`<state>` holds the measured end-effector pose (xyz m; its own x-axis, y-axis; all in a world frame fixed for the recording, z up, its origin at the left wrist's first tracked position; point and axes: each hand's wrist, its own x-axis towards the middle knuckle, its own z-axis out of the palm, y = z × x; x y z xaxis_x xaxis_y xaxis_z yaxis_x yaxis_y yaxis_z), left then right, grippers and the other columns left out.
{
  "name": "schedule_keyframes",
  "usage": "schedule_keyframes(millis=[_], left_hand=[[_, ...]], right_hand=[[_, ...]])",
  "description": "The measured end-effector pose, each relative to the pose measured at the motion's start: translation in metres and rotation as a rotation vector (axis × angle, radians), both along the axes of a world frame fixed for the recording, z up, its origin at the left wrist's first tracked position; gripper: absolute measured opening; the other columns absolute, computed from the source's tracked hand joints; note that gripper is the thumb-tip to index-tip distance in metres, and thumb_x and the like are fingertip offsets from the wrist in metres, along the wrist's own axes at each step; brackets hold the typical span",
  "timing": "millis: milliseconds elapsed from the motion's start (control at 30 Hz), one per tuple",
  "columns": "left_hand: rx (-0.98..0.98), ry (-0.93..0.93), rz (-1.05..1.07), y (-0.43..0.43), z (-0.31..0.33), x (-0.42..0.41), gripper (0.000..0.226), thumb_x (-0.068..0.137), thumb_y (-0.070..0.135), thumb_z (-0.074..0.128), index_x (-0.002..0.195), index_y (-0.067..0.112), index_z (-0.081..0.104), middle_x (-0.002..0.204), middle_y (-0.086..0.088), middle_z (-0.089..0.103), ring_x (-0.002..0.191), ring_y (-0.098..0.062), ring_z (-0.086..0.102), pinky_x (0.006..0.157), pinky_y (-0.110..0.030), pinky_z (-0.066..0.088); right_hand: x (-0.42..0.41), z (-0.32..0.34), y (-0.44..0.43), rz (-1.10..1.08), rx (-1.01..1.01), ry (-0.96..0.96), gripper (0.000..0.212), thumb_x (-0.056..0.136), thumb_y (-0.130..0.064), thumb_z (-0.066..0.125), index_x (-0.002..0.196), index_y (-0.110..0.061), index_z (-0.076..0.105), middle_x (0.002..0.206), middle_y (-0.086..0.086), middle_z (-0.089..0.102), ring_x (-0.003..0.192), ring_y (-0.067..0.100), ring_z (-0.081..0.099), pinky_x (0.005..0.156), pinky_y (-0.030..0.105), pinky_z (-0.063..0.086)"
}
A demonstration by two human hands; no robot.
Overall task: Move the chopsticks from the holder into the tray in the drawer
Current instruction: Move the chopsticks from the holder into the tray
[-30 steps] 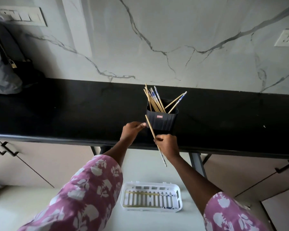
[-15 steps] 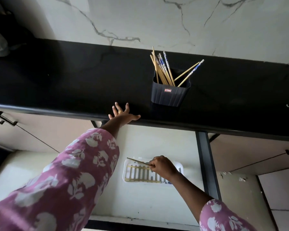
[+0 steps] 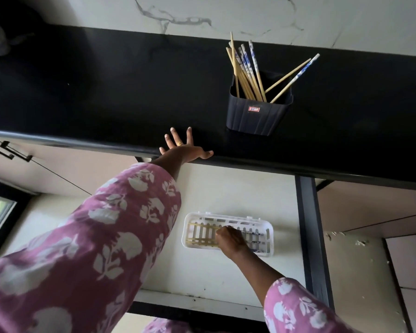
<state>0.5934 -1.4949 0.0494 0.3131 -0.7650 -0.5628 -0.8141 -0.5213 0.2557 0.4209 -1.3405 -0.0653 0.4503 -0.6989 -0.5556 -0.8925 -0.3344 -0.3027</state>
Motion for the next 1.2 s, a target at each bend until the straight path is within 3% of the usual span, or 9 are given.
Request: schedule_keyframes(millis=[100,167,233,367,433,600,733,900,1200], left_hand=[[0.015,-0.004,-0.009,-0.002,0.0,0.001,0.099,0.075,0.075,0.048,0.149,0.035,-0.004,0.156,-0.013,-0.022,0.143,-0.035,-0.021,0.112,-0.057,-0.006],[0.023,0.009,-0.003,-0.002,0.001,0.001,0.097,0.075,0.076,0.046,0.15,0.034,-0.001,0.156,-0.014,-0.019,0.143,-0.036,-0.02,0.112,-0.058,-0.006],[0.031,0.011,-0.004,-0.001,0.004,0.001,0.097,0.076,0.076,0.045,0.15,0.033,0.001,0.156,-0.016,-0.018,0.143,-0.037,-0.019,0.112,-0.058,-0.006],[0.048,0.044,0.001,0.002,0.009,0.0,0.094,0.077,0.077,0.042,0.151,0.03,0.009,0.157,-0.019,-0.013,0.143,-0.039,-0.017,0.112,-0.058,-0.006],[0.052,0.047,0.003,0.003,0.013,-0.001,0.093,0.077,0.077,0.041,0.151,0.029,0.011,0.157,-0.02,-0.011,0.143,-0.039,-0.016,0.112,-0.058,-0.006],[0.048,0.028,-0.023,0.007,0.019,-0.002,0.092,0.079,0.076,0.04,0.151,0.029,0.009,0.158,-0.017,-0.01,0.144,-0.038,-0.014,0.113,-0.057,-0.004],[0.066,0.042,-0.024,0.008,0.021,-0.002,0.09,0.08,0.076,0.038,0.151,0.028,0.012,0.158,-0.018,-0.007,0.144,-0.039,-0.012,0.114,-0.058,-0.003],[0.079,0.026,-0.03,0.008,0.024,-0.002,0.09,0.08,0.076,0.038,0.151,0.028,0.012,0.158,-0.018,-0.008,0.144,-0.038,-0.012,0.113,-0.057,-0.004],[0.072,0.0,-0.009,0.007,0.024,-0.006,0.088,0.082,0.072,0.041,0.151,0.031,0.006,0.158,-0.016,-0.012,0.144,-0.036,-0.015,0.114,-0.055,-0.004]], right_hand=[[0.002,0.001,-0.001,0.177,-0.121,0.002,0.012,0.081,-0.019,0.027,0.078,-0.014,0.037,0.084,0.012,0.036,0.082,0.023,0.033,0.073,0.029,0.026],[0.002,-0.001,-0.002,0.08,-0.058,0.013,0.015,0.083,-0.011,0.033,0.075,-0.012,0.045,0.084,0.023,0.048,0.081,0.032,0.047,0.073,0.033,0.037],[0.0,0.002,-0.003,-0.034,-0.027,0.017,0.02,0.083,0.003,0.042,0.083,-0.004,0.061,0.099,0.026,0.063,0.096,0.038,0.06,0.079,0.038,0.048],[-0.004,0.007,-0.012,-0.078,-0.062,-0.019,0.025,0.088,0.005,0.042,0.096,0.0,0.065,0.106,0.019,0.067,0.105,0.033,0.061,0.082,0.038,0.05],[-0.007,0.014,-0.021,-0.151,-0.12,-0.081,0.025,0.095,-0.005,0.038,0.102,-0.003,0.063,0.109,0.018,0.064,0.105,0.03,0.06,0.084,0.035,0.047],[-0.015,0.056,-0.06,-0.35,-0.521,-0.3,0.018,0.088,-0.008,0.051,0.08,-0.006,0.067,0.083,0.013,0.067,0.084,0.032,0.061,0.064,0.028,0.044],[-0.015,0.108,-0.099,-0.505,-0.856,-0.541,0.01,0.081,-0.002,0.064,0.074,-0.001,0.07,0.071,0.017,0.069,0.069,0.034,0.065,0.064,0.037,0.053],[-0.014,0.163,-0.149,-0.547,-1.098,-0.631,0.008,0.081,-0.003,0.067,0.081,0.001,0.074,0.076,0.017,0.073,0.069,0.031,0.069,0.066,0.032,0.054],[0.014,0.218,-0.249,-0.605,-0.767,-0.549,0.022,0.088,-0.019,0.062,0.091,-0.001,0.073,0.088,0.019,0.073,0.082,0.034,0.066,0.07,0.034,0.05]])
